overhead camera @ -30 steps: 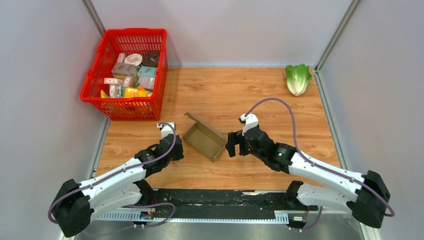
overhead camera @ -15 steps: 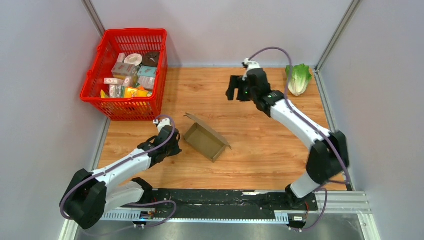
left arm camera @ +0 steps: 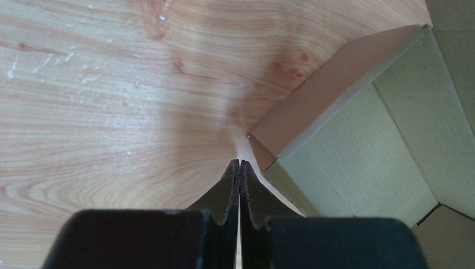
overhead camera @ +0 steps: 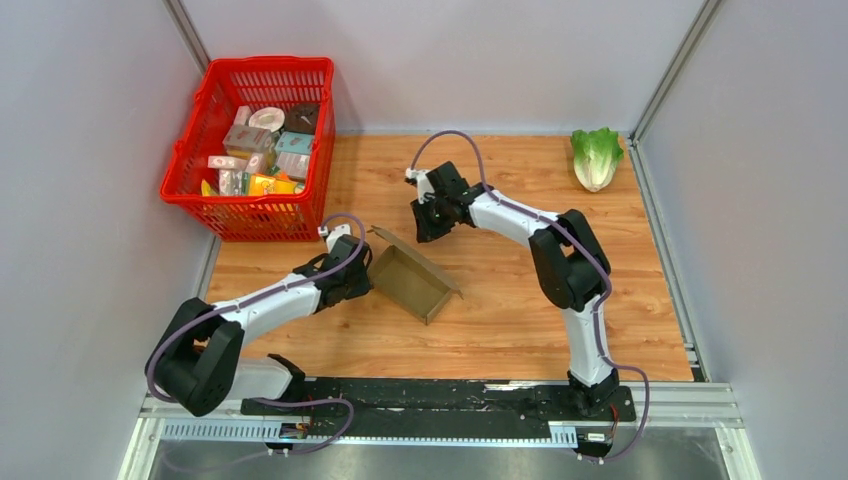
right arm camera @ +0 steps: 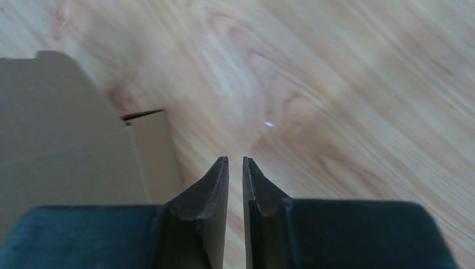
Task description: Fold the paper box
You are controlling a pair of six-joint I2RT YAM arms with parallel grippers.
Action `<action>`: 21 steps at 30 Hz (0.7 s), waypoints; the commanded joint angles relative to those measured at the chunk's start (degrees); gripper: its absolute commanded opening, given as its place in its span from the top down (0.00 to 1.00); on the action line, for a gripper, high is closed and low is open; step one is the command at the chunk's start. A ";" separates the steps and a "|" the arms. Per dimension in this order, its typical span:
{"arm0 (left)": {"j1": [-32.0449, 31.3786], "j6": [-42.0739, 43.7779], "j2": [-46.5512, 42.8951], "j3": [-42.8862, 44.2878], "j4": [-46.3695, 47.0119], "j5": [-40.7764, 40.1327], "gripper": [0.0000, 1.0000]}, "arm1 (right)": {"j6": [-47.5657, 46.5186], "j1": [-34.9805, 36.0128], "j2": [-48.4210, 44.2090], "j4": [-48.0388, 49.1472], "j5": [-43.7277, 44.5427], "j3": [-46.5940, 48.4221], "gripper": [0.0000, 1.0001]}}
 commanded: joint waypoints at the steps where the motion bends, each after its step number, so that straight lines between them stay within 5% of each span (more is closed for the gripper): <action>1: 0.66 0.95 2.32 3.80 1.68 -1.12 0.99 | -6.32 3.02 1.39 -0.06 1.34 3.65 0.83; 17: 0.74 5.78 8.48 8.81 8.26 5.11 1.00 | -10.29 7.69 -0.28 3.63 -15.96 -0.39 0.94; 21: 0.74 5.53 7.27 9.96 4.24 4.07 1.00 | -5.83 7.25 -0.54 3.10 -6.96 0.58 0.92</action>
